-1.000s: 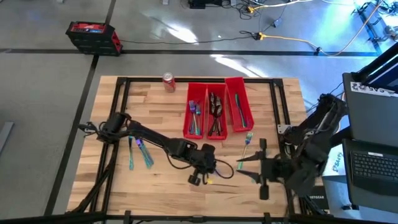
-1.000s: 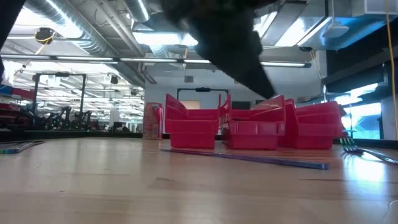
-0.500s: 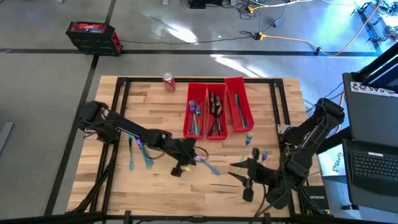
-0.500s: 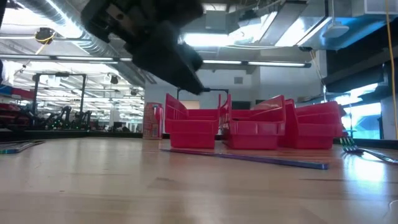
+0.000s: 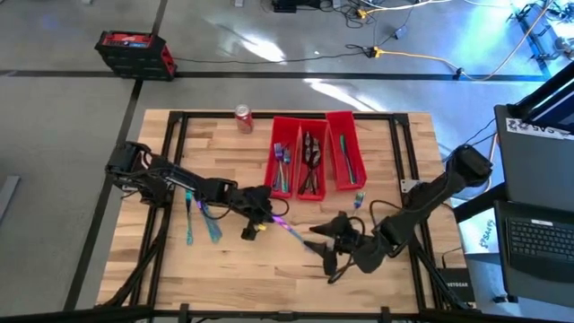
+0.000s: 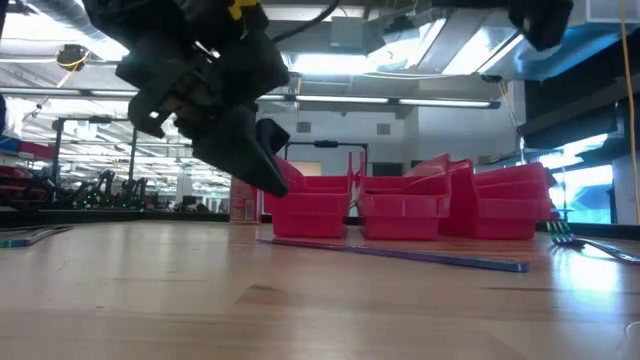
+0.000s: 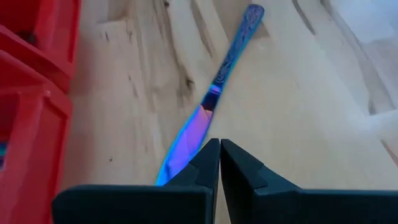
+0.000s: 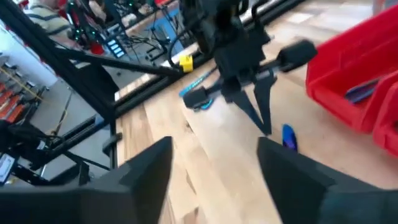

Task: Sort silverware
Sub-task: Put the purple table knife into the right red bin

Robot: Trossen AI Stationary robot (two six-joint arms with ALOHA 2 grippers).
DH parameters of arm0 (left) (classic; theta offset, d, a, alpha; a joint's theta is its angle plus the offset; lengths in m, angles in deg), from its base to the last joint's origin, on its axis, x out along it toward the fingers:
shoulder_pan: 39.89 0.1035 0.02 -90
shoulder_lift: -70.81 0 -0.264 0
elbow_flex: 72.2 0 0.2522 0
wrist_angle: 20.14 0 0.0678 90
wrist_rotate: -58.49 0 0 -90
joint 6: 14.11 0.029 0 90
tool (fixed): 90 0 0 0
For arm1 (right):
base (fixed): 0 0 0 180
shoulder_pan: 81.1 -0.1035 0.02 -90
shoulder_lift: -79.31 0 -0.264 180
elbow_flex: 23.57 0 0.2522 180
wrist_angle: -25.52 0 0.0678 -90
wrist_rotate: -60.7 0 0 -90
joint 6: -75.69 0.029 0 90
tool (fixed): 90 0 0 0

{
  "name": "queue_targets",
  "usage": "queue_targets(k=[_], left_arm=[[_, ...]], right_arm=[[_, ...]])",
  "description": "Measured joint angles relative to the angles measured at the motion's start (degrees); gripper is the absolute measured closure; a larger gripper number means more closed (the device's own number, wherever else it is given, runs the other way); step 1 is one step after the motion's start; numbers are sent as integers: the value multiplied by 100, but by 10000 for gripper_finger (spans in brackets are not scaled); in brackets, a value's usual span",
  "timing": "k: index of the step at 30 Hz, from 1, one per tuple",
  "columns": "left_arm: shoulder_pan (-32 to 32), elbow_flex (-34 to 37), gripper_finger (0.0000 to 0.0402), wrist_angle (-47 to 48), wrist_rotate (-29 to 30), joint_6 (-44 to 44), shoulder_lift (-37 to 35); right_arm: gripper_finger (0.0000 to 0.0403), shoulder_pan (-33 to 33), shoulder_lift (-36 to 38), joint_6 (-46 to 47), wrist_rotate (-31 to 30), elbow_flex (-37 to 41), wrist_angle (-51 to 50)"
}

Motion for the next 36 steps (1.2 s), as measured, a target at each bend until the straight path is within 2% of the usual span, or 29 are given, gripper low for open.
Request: queue_targets(k=[4,8,12,18,24,27,30,36], left_arm=[[-104,0,402,360,-14,106,9],[-259,0,402,271,39,103,31],[-535,-4,402,235,532,-18,31],[-993,-3,402,131,2469,456,93],[-1094,-9,402,-12,3834,164,362],[-1292,-12,402,-26,4124,376,612],[-1488,-57,402,-201,4149,485,843],[-1589,-139,402,-374,4276,10,1122]], right_arm=[[107,99,-400,99,97,-4,125],[88,87,-763,-90,72,-8,432],[96,88,-951,-186,80,-9,575],[122,93,-986,-316,41,-11,551],[134,171,-986,-344,56,-11,577],[134,166,-986,-344,94,-12,616],[134,165,-986,-346,269,-13,623],[134,165,-986,-346,547,-13,614]])
